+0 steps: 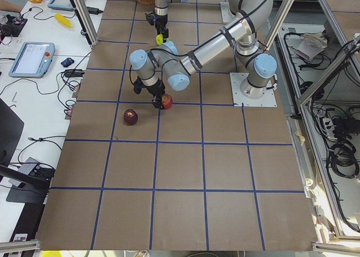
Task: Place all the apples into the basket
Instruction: 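Grasp the red apple with the left gripper while the right lifts the green apple, then drop the green apple in the basket while the left sets the red apple down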
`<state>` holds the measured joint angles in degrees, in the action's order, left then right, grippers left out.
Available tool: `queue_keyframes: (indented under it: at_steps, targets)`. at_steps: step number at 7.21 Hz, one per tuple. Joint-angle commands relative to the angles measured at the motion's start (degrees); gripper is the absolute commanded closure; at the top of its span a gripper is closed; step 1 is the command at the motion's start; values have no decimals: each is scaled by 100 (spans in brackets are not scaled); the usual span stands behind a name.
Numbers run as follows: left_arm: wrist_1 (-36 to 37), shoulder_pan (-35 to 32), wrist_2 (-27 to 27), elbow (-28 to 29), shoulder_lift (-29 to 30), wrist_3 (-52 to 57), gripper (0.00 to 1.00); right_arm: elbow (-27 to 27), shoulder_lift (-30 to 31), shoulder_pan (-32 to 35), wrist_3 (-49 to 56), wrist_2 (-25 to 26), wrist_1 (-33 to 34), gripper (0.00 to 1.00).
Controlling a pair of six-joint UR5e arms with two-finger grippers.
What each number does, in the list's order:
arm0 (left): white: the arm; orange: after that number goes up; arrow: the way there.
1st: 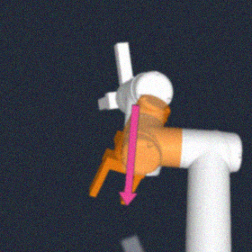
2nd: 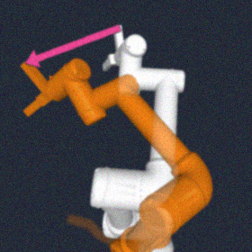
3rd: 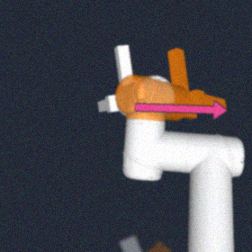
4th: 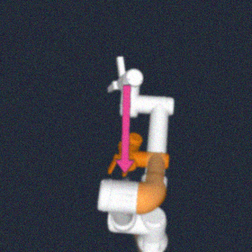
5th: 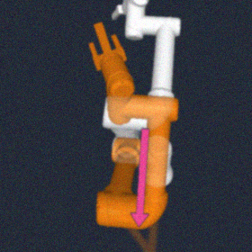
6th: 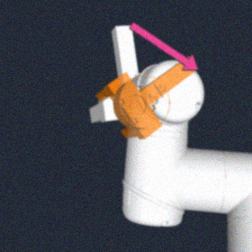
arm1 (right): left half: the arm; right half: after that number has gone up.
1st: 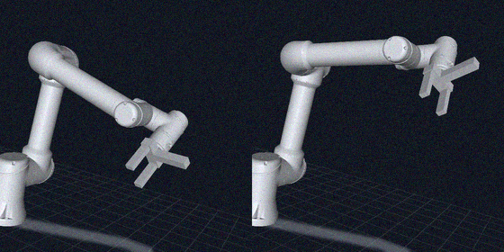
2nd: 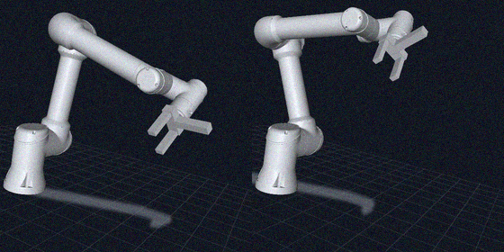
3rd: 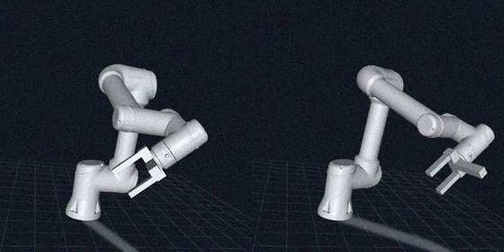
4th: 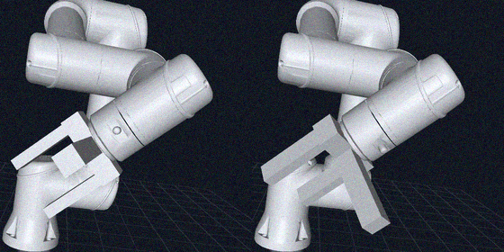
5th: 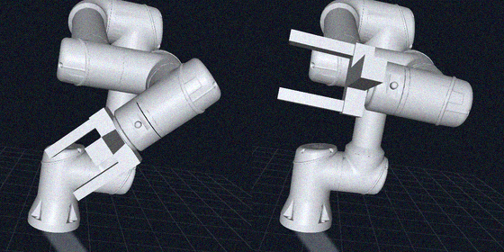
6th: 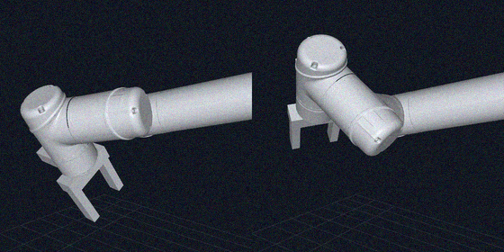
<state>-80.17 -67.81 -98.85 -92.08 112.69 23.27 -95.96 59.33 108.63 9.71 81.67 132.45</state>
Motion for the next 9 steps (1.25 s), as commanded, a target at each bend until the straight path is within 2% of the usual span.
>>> queue_keyframes:
  at_steps: [1, 2, 3, 4, 5, 6, 7, 8, 9]
  targets:
    - [-675, -765, 891, 516, -211, -1479, 63, 33, 113, -78, 23, 25, -87, 100]
    - [-650, -1186, 955, 473, -255, -2275, 63, 94, 375, -166, 14, 42, -540, 100]
    - [-597, -1765, 1043, 481, -125, -3162, 63, 269, 778, -532, 31, 138, -1432, 100]
    - [-214, -2353, 1531, 507, 7, -4224, 63, 331, 1121, -1249, 345, 252, -2085, 100]
    - [538, -2847, 1623, 420, 243, -4974, 63, 349, 1534, -1926, 974, 253, -2526, 100]
    - [1129, -3243, 2059, 411, 567, -5634, 62, 367, 1764, -2629, 1224, 305, -2618, 100]
    - [1352, -3508, 2194, 393, 857, -6006, 53, 419, 1792, -3263, 1270, 619, -2549, 100]
    - [1442, -3737, 2238, 428, 1113, -6105, 53, 646, 1680, -3774, 1915, 683, -2331, 100]
    - [1460, -3939, 2213, 393, 1167, -6159, 53, 1014, 1261, -4083, 2182, 797, -2311, 100]
